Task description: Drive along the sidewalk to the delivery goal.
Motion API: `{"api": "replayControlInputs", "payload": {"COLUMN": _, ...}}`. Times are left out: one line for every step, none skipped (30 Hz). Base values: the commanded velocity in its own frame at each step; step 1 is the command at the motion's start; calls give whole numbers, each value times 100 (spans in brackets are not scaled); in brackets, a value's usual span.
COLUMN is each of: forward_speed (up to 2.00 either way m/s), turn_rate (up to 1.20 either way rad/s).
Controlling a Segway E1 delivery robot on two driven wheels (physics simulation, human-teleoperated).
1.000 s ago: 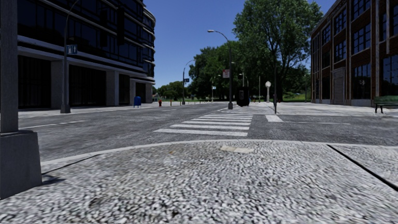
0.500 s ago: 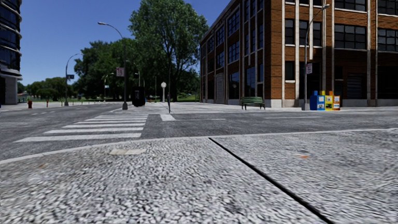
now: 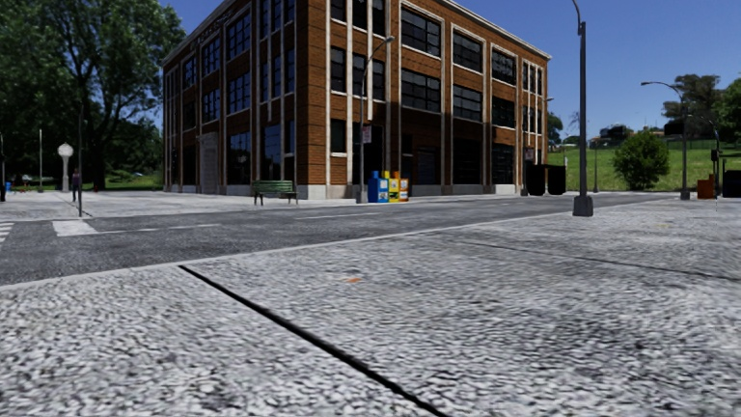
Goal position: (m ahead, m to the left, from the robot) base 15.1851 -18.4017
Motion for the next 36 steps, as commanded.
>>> {"api": "replayControlInputs", "payload": {"forward_speed": 0, "turn_rate": -107}}
{"api": "replayControlInputs", "payload": {"forward_speed": 0, "turn_rate": -107}}
{"api": "replayControlInputs", "payload": {"forward_speed": 0, "turn_rate": -107}}
{"api": "replayControlInputs", "payload": {"forward_speed": 0, "turn_rate": -107}}
{"api": "replayControlInputs", "payload": {"forward_speed": 0, "turn_rate": -107}}
{"api": "replayControlInputs", "payload": {"forward_speed": 0, "turn_rate": -107}}
{"api": "replayControlInputs", "payload": {"forward_speed": 0, "turn_rate": -107}}
{"api": "replayControlInputs", "payload": {"forward_speed": 0, "turn_rate": -107}}
{"api": "replayControlInputs", "payload": {"forward_speed": 0, "turn_rate": -107}}
{"api": "replayControlInputs", "payload": {"forward_speed": 0, "turn_rate": -107}}
{"api": "replayControlInputs", "payload": {"forward_speed": 183, "turn_rate": -107}}
{"api": "replayControlInputs", "payload": {"forward_speed": 194, "turn_rate": -107}}
{"api": "replayControlInputs", "payload": {"forward_speed": 200, "turn_rate": -101}}
{"api": "replayControlInputs", "payload": {"forward_speed": 200, "turn_rate": 0}}
{"api": "replayControlInputs", "payload": {"forward_speed": 200, "turn_rate": 0}}
{"api": "replayControlInputs", "payload": {"forward_speed": 200, "turn_rate": 0}}
{"api": "replayControlInputs", "payload": {"forward_speed": 200, "turn_rate": 0}}
{"api": "replayControlInputs", "payload": {"forward_speed": 200, "turn_rate": 0}}
{"api": "replayControlInputs", "payload": {"forward_speed": 200, "turn_rate": 0}}
{"api": "replayControlInputs", "payload": {"forward_speed": 200, "turn_rate": 0}}
{"api": "replayControlInputs", "payload": {"forward_speed": 200, "turn_rate": 0}}
{"api": "replayControlInputs", "payload": {"forward_speed": 200, "turn_rate": 0}}
{"api": "replayControlInputs", "payload": {"forward_speed": 200, "turn_rate": 0}}
{"api": "replayControlInputs", "payload": {"forward_speed": 200, "turn_rate": 0}}
{"api": "replayControlInputs", "payload": {"forward_speed": 200, "turn_rate": 0}}
{"api": "replayControlInputs", "payload": {"forward_speed": 200, "turn_rate": 0}}
{"api": "replayControlInputs", "payload": {"forward_speed": 200, "turn_rate": 0}}
{"api": "replayControlInputs", "payload": {"forward_speed": 200, "turn_rate": 0}}
{"api": "replayControlInputs", "payload": {"forward_speed": 200, "turn_rate": 0}}
{"api": "replayControlInputs", "payload": {"forward_speed": 200, "turn_rate": 0}}
{"api": "replayControlInputs", "payload": {"forward_speed": 200, "turn_rate": 0}}
{"api": "replayControlInputs", "payload": {"forward_speed": 200, "turn_rate": 0}}
{"api": "replayControlInputs", "payload": {"forward_speed": 200, "turn_rate": 0}}
{"api": "replayControlInputs", "payload": {"forward_speed": 200, "turn_rate": 0}}
{"api": "replayControlInputs", "payload": {"forward_speed": 200, "turn_rate": 0}}
{"api": "replayControlInputs", "payload": {"forward_speed": 200, "turn_rate": 0}}
